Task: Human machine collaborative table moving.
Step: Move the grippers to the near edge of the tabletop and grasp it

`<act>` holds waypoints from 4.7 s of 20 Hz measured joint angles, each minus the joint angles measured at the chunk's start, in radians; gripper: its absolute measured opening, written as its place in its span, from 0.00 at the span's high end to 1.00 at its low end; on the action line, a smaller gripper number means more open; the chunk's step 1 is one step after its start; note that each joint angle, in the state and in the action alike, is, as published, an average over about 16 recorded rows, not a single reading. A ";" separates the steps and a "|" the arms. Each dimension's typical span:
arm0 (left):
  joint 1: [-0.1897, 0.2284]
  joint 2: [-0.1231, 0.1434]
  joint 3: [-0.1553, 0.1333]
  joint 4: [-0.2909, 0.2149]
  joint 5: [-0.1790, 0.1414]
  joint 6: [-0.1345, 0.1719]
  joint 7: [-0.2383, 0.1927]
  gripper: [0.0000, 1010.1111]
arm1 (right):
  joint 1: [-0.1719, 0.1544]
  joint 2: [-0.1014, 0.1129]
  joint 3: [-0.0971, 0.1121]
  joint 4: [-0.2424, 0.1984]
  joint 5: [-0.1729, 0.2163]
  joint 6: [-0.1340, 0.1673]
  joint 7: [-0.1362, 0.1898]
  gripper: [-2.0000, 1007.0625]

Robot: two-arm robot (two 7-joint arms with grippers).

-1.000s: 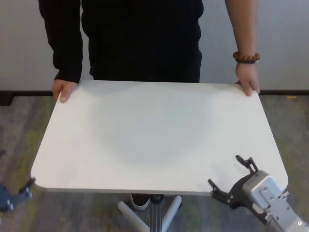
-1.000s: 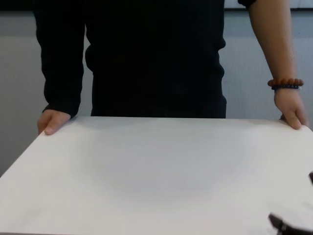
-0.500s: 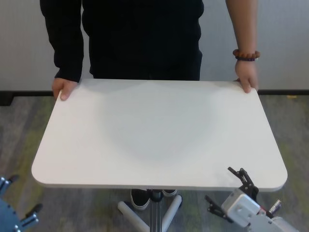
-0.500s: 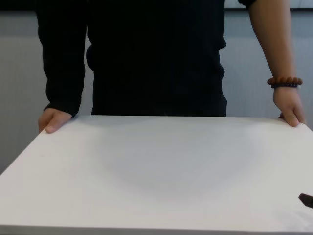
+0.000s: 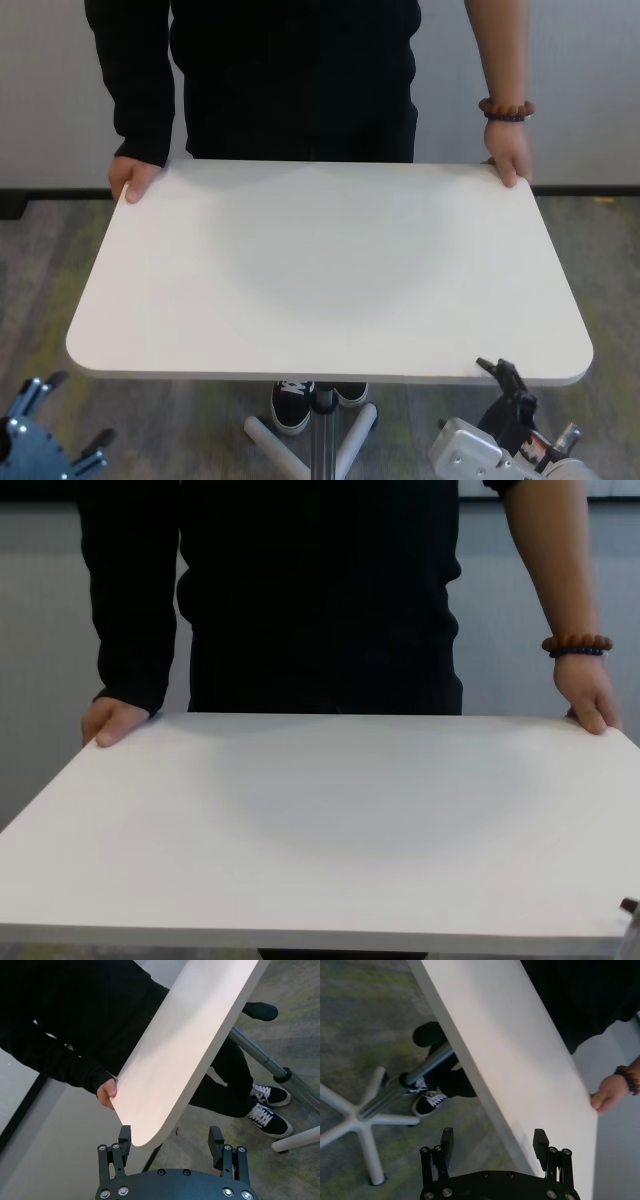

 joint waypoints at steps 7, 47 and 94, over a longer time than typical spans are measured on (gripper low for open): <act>-0.053 -0.079 0.038 0.047 0.076 -0.001 0.014 0.01 | 0.007 -0.013 -0.017 -0.005 -0.106 0.070 -0.032 0.00; -0.168 -0.312 0.106 0.165 0.568 0.251 0.104 0.01 | 0.030 -0.085 0.007 0.062 -0.284 0.131 0.035 0.00; -0.267 -0.406 0.081 0.261 0.565 0.232 0.050 0.01 | 0.094 -0.137 -0.050 0.126 -0.591 0.206 0.132 0.00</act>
